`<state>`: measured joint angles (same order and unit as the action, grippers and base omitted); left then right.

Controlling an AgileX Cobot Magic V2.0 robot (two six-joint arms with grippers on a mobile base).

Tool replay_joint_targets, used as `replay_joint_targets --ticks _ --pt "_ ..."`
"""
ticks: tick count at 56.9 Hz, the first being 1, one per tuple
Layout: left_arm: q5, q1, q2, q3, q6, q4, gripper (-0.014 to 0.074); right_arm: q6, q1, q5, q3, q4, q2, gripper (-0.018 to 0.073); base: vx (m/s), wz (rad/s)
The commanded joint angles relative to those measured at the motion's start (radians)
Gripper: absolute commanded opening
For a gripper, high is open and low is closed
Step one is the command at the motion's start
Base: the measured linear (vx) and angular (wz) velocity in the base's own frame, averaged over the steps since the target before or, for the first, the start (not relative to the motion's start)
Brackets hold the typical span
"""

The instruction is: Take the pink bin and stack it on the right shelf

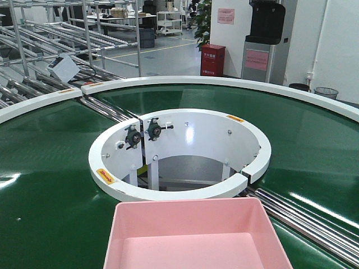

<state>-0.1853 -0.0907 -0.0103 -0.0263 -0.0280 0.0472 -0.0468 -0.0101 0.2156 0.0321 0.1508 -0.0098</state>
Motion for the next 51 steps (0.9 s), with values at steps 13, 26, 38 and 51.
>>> replay_joint_targets --ticks 13,26,38,51 --pt "0.079 -0.002 -0.015 0.001 -0.009 0.002 -0.0008 0.009 0.002 -0.085 0.000 0.007 -0.004 -0.0012 0.00 0.00" --pt "0.081 -0.002 -0.015 0.002 -0.009 0.002 -0.0008 0.009 0.002 -0.085 0.000 0.007 -0.004 -0.0012 0.00 0.00" --pt "0.083 -0.002 -0.015 0.002 -0.009 0.011 -0.0008 0.009 0.002 -0.086 0.000 0.007 -0.004 -0.0012 0.00 0.00" --pt "0.090 -0.002 -0.015 0.002 -0.061 0.011 -0.0008 0.012 0.002 -0.113 0.000 0.008 -0.004 -0.0012 0.00 0.00"
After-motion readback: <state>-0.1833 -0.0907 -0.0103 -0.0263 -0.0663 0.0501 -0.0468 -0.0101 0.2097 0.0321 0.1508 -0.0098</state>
